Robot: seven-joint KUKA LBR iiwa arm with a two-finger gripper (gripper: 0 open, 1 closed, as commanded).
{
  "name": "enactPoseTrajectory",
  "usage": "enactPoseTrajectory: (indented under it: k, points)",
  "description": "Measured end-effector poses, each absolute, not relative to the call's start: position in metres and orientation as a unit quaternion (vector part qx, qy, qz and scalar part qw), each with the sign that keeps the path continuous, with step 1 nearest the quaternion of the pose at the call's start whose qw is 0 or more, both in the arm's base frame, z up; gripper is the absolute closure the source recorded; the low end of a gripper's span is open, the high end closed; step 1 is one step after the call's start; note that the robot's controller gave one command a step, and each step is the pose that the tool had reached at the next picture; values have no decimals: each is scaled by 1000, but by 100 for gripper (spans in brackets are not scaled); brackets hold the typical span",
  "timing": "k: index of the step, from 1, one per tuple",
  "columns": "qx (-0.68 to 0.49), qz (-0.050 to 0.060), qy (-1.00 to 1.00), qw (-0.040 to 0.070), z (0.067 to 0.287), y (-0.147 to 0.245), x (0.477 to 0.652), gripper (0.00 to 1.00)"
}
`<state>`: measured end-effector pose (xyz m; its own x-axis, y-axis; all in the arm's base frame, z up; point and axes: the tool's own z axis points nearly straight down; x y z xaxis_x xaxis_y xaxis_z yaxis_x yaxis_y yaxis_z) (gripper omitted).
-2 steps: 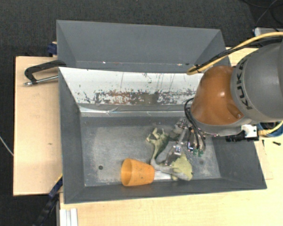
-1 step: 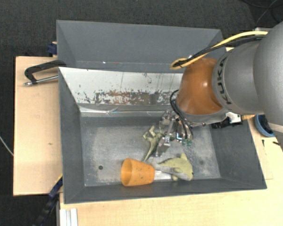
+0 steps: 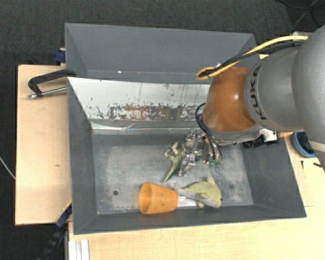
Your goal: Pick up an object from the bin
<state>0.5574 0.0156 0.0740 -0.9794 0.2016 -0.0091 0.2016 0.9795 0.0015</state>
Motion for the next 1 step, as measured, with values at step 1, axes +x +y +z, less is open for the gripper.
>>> enactPoseTrajectory:
  k: [1]
  points:
    - [83, 1, 997, 7, 179, 15, 569, 100]
